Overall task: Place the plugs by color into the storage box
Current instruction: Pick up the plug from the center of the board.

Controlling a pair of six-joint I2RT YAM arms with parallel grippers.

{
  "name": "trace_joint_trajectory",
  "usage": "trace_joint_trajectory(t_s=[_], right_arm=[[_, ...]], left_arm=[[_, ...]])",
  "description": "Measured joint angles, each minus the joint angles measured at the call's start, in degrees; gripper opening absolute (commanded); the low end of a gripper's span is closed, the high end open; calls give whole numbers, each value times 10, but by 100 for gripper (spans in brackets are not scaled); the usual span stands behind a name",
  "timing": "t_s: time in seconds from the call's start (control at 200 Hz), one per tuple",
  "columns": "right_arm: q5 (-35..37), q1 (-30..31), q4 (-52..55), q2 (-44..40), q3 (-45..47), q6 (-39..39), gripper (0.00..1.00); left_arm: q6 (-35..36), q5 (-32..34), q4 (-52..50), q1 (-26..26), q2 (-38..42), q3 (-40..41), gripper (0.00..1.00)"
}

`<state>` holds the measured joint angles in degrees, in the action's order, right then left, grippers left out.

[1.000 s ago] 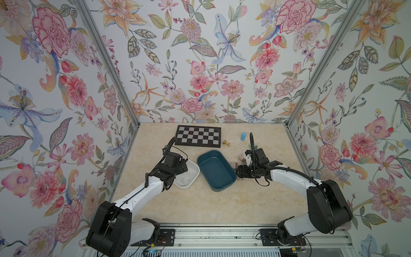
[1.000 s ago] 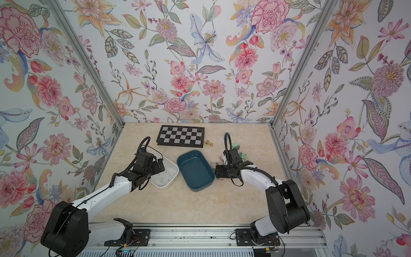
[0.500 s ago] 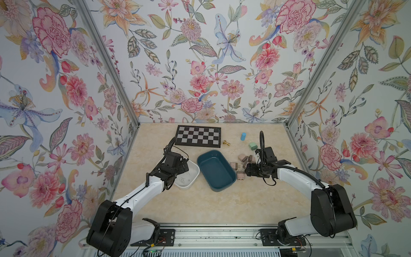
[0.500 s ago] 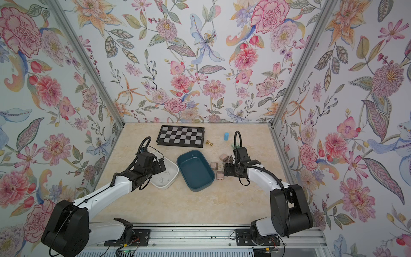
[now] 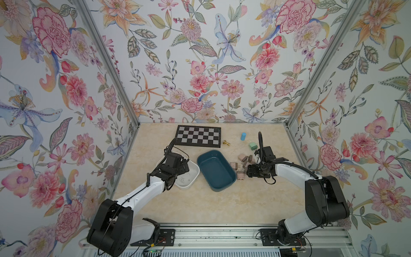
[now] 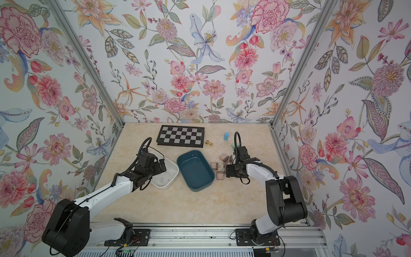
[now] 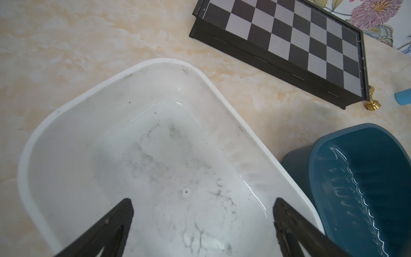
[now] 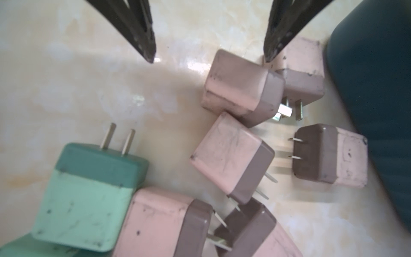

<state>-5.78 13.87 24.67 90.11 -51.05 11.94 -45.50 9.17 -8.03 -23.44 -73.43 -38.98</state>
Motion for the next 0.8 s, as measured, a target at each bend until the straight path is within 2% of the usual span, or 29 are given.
trace_joint_trajectory(t_s=[0.195,0.39,0.525,0.65,0.796], right_arm=[[-11,-6,-5,47,-46,-22,67],[-27,-4,-14,67,-53,-37,40],[-33,3,-15,71,-53,-36,28],[-35,18,-18,70,-52,-33,20],[-38,32,-12,47,-48,-23,18]], left_arm=[[0,0,0,-2,0,0,100],[0,0,-1,-2,0,0,99],[0,0,-2,-2,0,0,99],[0,0,-3,-2,0,0,99],[0,0,-4,-2,0,0,99]])
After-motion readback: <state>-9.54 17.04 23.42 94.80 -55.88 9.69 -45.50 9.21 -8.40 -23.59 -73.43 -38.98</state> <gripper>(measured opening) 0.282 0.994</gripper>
